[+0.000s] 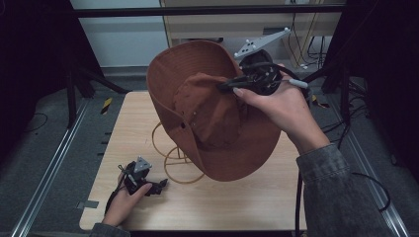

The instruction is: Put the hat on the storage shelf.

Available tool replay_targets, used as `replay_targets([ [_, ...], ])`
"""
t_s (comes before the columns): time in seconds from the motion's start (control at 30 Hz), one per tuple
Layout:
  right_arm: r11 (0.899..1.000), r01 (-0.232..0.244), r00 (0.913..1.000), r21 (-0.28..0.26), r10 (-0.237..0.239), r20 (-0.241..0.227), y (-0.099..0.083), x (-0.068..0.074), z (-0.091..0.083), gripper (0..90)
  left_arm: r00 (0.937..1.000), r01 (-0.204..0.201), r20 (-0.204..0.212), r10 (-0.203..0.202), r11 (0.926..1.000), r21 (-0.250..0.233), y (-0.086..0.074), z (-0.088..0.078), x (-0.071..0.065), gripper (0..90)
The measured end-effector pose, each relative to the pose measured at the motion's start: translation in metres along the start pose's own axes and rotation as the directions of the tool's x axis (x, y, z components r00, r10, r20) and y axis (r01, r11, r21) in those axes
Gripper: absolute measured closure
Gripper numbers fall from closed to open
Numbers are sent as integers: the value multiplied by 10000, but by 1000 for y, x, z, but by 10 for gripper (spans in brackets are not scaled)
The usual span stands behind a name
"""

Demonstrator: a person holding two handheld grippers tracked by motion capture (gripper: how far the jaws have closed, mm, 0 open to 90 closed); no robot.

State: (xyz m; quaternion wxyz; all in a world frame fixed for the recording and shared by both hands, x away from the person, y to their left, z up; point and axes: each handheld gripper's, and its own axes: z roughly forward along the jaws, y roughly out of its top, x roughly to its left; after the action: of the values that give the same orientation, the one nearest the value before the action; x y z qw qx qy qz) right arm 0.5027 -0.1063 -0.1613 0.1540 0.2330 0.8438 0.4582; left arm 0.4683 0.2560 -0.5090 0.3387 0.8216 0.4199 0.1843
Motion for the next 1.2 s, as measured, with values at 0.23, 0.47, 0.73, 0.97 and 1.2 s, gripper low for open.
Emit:
replay_targets([
  [0.23,10000,13,10000,-44,-14,-84,8,3,9,879,10000,-14,36,14,10000,30,0,0,0,0],
  [0.47,9999,-19,9998,-170,16,-190,10,4,14,878,10000,-16,34,16,10000,32,0,0,0,0],
  [0.73,9997,-32,9996,-235,25,-284,12,6,19,878,10000,-16,34,16,10000,31,0,0,0,0],
  [0.97,9995,-61,9989,-299,47,-466,13,10,27,878,10000,-17,37,17,10000,35,0,0,0,0],
  [1.2,9995,-29,9983,-326,10,-584,15,15,39,877,10000,4,33,-4,10000,22,0,0,0,0],
])
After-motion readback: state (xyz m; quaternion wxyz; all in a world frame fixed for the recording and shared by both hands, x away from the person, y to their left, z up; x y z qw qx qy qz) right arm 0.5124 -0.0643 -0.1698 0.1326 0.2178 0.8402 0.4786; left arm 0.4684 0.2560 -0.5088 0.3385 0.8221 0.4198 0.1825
